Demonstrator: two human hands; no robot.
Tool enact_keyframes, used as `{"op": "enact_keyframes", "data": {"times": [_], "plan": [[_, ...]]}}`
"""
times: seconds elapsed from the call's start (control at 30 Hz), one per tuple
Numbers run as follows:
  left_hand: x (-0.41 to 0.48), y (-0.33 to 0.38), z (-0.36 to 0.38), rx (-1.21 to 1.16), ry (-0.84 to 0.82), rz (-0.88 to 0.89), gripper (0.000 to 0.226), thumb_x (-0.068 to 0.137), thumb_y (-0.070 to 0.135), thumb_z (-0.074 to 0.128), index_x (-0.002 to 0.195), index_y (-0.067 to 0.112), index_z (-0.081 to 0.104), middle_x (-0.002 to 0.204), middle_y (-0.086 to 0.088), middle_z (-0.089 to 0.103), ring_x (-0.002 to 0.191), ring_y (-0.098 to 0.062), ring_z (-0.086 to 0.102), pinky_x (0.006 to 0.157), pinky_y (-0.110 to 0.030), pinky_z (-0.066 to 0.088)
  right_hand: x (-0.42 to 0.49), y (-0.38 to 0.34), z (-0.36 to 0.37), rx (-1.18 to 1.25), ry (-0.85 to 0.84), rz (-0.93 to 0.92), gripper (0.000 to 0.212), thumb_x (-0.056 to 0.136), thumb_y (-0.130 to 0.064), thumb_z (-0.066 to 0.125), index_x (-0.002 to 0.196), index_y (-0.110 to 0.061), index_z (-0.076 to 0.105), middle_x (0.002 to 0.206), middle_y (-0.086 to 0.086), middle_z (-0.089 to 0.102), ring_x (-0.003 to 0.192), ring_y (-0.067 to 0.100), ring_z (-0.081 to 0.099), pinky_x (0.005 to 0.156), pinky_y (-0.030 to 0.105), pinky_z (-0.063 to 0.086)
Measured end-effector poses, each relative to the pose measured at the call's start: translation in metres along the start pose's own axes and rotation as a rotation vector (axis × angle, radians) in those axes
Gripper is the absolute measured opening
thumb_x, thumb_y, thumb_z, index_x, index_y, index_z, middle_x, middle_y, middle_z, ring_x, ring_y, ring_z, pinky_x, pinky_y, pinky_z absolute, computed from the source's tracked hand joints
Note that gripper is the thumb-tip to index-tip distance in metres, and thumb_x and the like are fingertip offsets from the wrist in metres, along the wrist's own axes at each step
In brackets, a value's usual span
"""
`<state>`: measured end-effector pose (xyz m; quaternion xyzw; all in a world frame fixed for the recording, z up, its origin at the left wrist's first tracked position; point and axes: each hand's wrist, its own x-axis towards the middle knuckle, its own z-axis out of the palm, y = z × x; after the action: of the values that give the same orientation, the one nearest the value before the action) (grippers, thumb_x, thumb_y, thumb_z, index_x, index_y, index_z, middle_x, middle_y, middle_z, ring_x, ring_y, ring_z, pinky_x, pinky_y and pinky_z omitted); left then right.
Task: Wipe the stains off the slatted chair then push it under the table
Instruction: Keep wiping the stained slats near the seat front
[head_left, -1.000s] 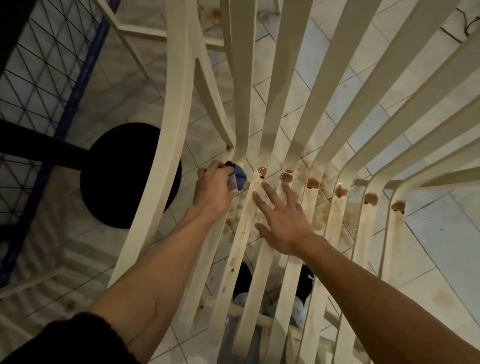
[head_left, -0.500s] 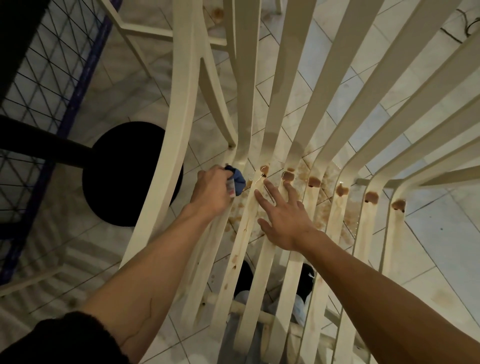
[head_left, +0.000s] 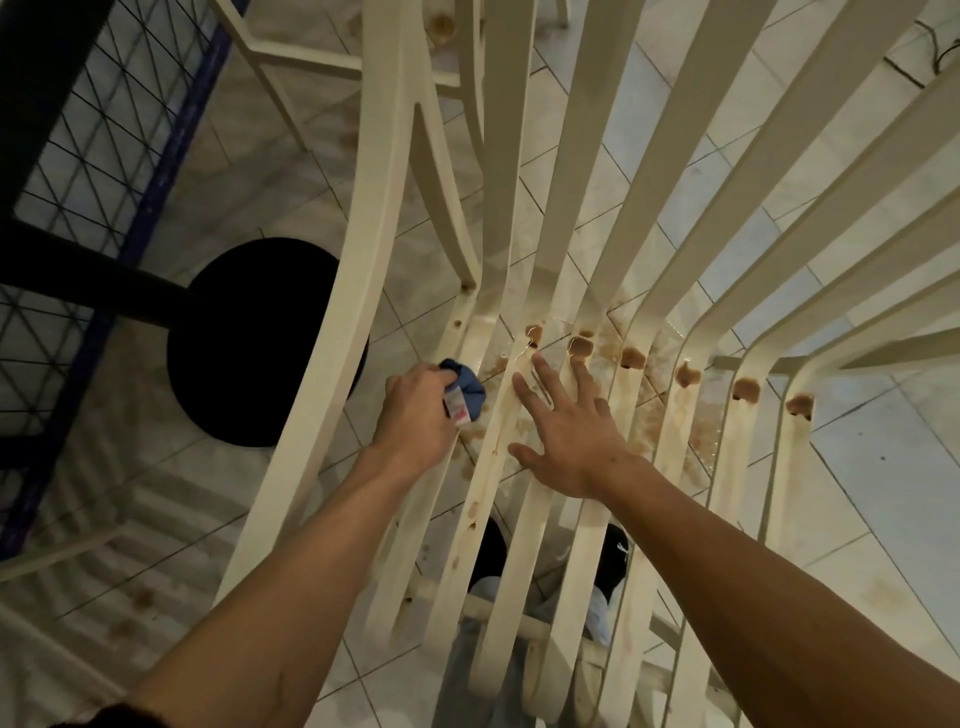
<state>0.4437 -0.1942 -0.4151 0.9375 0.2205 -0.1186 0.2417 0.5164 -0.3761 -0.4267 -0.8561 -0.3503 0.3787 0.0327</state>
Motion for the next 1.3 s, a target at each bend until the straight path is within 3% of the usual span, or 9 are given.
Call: {"op": "enact_keyframes", "data": {"times": [0.07, 0.13, 0.2, 0.27, 0.43, 0.53, 0.8, 1.1, 1.3], "plan": [[-0.003, 0.001, -0.001, -0.020, -0.009, 0.011, 0.018, 0.084, 0.000, 0.057, 0.075, 0.016, 0.058, 0.081, 0.007, 0.055, 0.078, -0.016, 0.058, 0.060, -0.014, 0.032, -0.001, 0.001, 0.002, 0.001, 0.002, -0.007, 0.089, 0.093, -0.060, 0.044, 0.155, -0.029, -0.011, 0.159, -0.002, -0.029, 0.144, 0.037, -0.028, 0.118, 0.060, 0.009], [0.006, 0.000, 0.000, -0.062, -0.010, 0.021, 0.017, 0.084, 0.002, 0.059, 0.084, 0.018, 0.066, 0.088, 0.007, 0.063, 0.082, -0.012, 0.059, 0.067, -0.007, 0.039, 0.000, 0.003, 0.003, -0.021, 0.007, -0.015, 0.092, 0.091, -0.062, 0.046, 0.155, -0.029, -0.013, 0.159, -0.002, -0.029, 0.144, 0.038, -0.027, 0.118, 0.062, 0.006], [0.023, -0.001, 0.005, -0.070, 0.018, 0.026, 0.022, 0.085, 0.007, 0.060, 0.099, 0.022, 0.070, 0.099, 0.001, 0.065, 0.092, -0.020, 0.060, 0.081, -0.025, 0.052, 0.001, 0.005, 0.003, -0.067, 0.016, -0.023, 0.092, 0.092, -0.062, 0.045, 0.155, -0.029, -0.013, 0.160, -0.001, -0.028, 0.145, 0.039, -0.023, 0.117, 0.063, 0.007], [0.037, 0.000, 0.009, -0.024, 0.002, 0.020, 0.027, 0.084, 0.008, 0.060, 0.105, 0.021, 0.069, 0.106, -0.004, 0.062, 0.097, -0.028, 0.058, 0.087, -0.039, 0.051, 0.002, 0.006, 0.002, -0.088, 0.018, -0.018, 0.089, 0.092, -0.061, 0.043, 0.155, -0.029, -0.011, 0.160, -0.001, -0.026, 0.146, 0.040, -0.020, 0.117, 0.064, 0.007], [0.018, -0.002, 0.007, 0.042, -0.035, 0.010, 0.021, 0.084, 0.007, 0.062, 0.102, 0.015, 0.068, 0.105, -0.006, 0.061, 0.094, -0.031, 0.057, 0.079, -0.037, 0.050, 0.003, 0.004, 0.000, -0.054, 0.011, -0.005, 0.080, 0.095, -0.059, 0.039, 0.156, -0.030, -0.006, 0.161, -0.002, -0.023, 0.146, 0.039, -0.018, 0.117, 0.064, 0.006], [-0.011, -0.006, 0.004, 0.015, -0.052, 0.021, 0.017, 0.086, 0.005, 0.057, 0.097, 0.008, 0.069, 0.103, -0.008, 0.061, 0.091, -0.030, 0.057, 0.083, -0.040, 0.048, 0.003, 0.003, -0.001, -0.034, 0.006, -0.012, 0.078, 0.097, -0.057, 0.037, 0.155, -0.031, -0.007, 0.161, -0.002, -0.023, 0.146, 0.038, -0.020, 0.117, 0.064, 0.004], [0.013, -0.006, 0.009, -0.014, -0.006, -0.013, 0.036, 0.083, 0.000, 0.063, 0.117, 0.012, 0.066, 0.119, -0.010, 0.060, 0.103, -0.033, 0.055, 0.088, -0.043, 0.051, 0.002, 0.004, 0.000, -0.021, 0.017, -0.013, 0.078, 0.097, -0.057, 0.037, 0.155, -0.031, -0.008, 0.161, -0.002, -0.024, 0.146, 0.037, -0.022, 0.117, 0.064, 0.002], [-0.031, -0.018, 0.003, 0.010, -0.105, 0.038, 0.014, 0.080, 0.002, 0.062, 0.090, 0.010, 0.069, 0.097, -0.009, 0.062, 0.085, -0.030, 0.060, 0.079, -0.041, 0.049, 0.001, 0.000, 0.003, -0.020, -0.003, -0.008, 0.104, 0.085, -0.068, 0.052, 0.154, -0.029, -0.014, 0.158, -0.001, -0.032, 0.143, 0.039, -0.029, 0.116, 0.066, 0.001], [-0.002, -0.004, -0.003, 0.035, -0.069, 0.050, 0.018, 0.084, 0.003, 0.062, 0.100, 0.009, 0.069, 0.100, -0.006, 0.058, 0.091, -0.027, 0.056, 0.070, -0.022, 0.037, 0.001, 0.001, -0.003, -0.007, -0.042, -0.021, 0.118, 0.077, -0.064, 0.068, 0.154, -0.027, -0.014, 0.158, 0.000, -0.031, 0.142, 0.041, -0.029, 0.115, 0.066, 0.000]]}}
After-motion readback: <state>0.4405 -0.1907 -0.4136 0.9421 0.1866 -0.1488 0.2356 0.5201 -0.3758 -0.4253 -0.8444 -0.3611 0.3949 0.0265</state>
